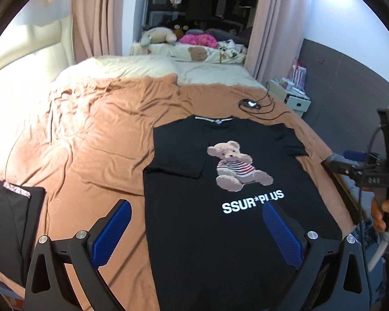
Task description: Fold small clothes
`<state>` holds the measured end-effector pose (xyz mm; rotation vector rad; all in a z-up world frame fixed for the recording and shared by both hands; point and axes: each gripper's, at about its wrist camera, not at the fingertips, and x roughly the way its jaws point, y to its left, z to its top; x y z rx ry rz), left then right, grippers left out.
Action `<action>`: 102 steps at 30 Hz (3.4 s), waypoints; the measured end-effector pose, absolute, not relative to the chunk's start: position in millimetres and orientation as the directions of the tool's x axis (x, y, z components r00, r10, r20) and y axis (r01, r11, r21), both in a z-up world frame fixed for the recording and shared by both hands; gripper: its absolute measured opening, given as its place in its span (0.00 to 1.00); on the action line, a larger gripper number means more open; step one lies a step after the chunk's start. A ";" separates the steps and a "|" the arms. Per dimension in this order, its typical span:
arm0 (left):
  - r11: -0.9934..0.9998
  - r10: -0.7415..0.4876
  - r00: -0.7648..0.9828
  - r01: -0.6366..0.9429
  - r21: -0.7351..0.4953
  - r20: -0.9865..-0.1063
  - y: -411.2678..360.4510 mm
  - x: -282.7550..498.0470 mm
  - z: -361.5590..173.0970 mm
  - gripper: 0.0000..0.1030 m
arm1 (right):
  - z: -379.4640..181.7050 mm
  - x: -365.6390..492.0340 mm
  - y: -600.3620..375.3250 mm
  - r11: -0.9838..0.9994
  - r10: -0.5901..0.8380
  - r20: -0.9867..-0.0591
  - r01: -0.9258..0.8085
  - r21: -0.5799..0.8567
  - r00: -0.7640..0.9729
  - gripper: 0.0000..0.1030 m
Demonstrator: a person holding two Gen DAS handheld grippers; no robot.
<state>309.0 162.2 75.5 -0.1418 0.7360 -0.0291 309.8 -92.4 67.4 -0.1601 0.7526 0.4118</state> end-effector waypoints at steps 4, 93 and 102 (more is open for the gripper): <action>0.994 -0.054 0.748 -0.024 -0.109 -0.661 154.1 301.8 80.4 0.99 | 60.4 308.5 -102.9 0.902 0.306 -0.688 -0.432 -0.011 0.658 1.00; 0.934 -0.352 0.414 0.219 -0.283 -0.840 -178.6 724.6 -117.5 0.12 | -173.3 692.2 -364.6 0.753 0.479 -0.626 0.078 0.653 0.615 0.21; 0.911 -0.407 0.374 0.227 -0.344 -0.833 -199.9 734.9 -133.0 0.06 | -139.8 661.8 -350.5 0.779 0.489 -0.515 -0.086 0.621 0.704 0.05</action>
